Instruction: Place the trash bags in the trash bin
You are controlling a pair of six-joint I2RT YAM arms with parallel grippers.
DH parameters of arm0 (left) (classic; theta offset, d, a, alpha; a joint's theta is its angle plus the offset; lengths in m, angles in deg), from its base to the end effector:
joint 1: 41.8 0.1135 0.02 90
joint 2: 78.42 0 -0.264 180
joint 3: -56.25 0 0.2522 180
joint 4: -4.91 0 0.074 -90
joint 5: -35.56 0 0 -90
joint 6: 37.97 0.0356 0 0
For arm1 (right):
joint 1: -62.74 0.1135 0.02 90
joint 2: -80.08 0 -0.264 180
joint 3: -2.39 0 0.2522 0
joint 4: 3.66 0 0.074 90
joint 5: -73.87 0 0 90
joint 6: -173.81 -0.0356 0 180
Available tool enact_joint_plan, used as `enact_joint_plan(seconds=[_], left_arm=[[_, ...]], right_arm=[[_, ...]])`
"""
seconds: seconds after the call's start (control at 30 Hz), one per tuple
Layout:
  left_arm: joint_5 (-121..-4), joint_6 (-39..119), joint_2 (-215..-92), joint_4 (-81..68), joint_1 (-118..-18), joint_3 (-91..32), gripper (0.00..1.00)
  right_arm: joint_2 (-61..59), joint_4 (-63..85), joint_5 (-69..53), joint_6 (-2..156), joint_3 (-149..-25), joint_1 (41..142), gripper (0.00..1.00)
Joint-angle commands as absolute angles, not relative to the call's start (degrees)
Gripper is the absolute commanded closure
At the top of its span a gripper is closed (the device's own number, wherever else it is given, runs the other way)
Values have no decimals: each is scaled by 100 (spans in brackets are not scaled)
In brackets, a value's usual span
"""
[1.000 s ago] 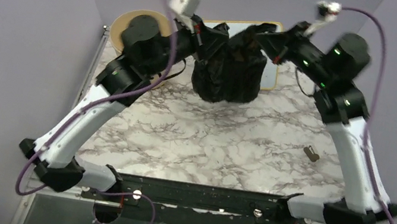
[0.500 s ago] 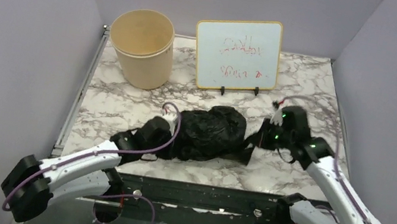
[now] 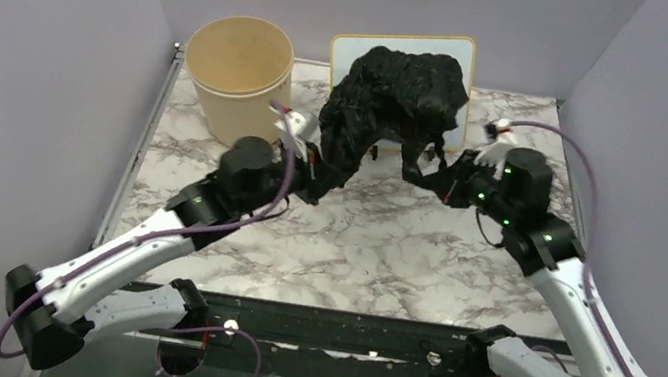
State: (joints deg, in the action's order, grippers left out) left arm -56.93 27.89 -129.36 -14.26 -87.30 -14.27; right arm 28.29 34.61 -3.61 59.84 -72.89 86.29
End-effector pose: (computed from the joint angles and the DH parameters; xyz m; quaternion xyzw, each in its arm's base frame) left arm 0.1397 -0.1443 0.4038 0.1457 0.6893 -0.4177 0.5737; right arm 0.1740 0.0843 0.3937 -0.0637 0.7877 0.3235 0.5204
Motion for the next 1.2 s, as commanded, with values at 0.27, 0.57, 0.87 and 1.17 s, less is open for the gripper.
enact_joint_plan(seconds=[0.27,0.57,0.87,1.17], left_arm=[[-6004,2362,-13562,-1834,-8742,-872,97],[-6602,2466,-13551,-1493,-8743,-1373,91],[-6968,2987,-13732,-1173,-8739,-2562,88],[-7605,2898,-14155,-1053,-8743,-2701,85]], right_arm=[[2766,3799,-213,5952,-7193,8620,99],[3150,4017,-558,6161,-7541,8620,99],[4655,2965,-1471,6307,-7706,8620,99],[4203,3824,-1105,6771,-8182,8623,92]])
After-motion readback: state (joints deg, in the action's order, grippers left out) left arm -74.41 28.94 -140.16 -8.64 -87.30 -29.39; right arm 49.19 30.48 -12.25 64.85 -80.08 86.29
